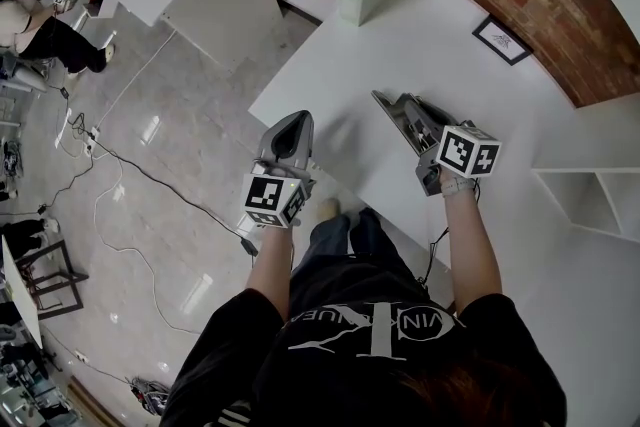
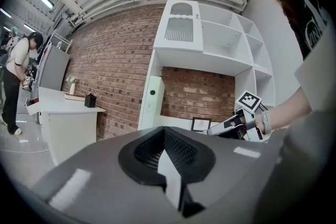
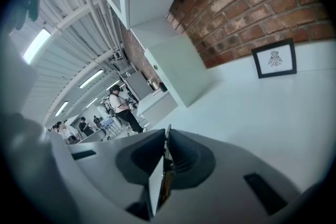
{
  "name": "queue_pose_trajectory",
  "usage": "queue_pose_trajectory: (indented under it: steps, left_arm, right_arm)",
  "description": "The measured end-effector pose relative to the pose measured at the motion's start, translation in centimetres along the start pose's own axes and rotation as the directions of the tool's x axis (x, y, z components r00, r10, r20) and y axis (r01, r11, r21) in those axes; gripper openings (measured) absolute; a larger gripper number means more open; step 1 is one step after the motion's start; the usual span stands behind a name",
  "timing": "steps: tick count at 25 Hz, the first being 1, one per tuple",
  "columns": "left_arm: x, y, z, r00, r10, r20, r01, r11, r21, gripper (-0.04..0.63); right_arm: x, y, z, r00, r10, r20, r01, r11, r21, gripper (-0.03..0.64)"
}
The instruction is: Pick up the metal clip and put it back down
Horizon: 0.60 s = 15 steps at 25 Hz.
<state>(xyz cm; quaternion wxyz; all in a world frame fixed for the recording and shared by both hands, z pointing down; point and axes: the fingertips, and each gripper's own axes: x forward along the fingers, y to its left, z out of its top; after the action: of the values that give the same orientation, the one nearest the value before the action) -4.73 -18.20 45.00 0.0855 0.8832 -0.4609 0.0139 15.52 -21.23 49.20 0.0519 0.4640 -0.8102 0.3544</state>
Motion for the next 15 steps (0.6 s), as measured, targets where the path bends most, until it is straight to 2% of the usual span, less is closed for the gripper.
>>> queue_pose_trajectory:
  steps: [6, 15]
  left_arm:
    - [0.2, -0.7, 1.0, 1.0, -0.001, 0.017, 0.001, 1.0, 0.005, -0.012]
    - [-0.6, -0.8, 2.9, 0.999, 0.01, 0.043, -0.011, 1.0, 0.02, -0.012]
  right_arm:
    - [-1.0, 0.3, 1.3, 0.999, 0.016, 0.039, -0.016, 1.0, -0.001, 0.035]
    - [-2.9, 2.2, 4.0, 0.994, 0.009, 0.11, -0.003, 0.999, -0.053, 0.035]
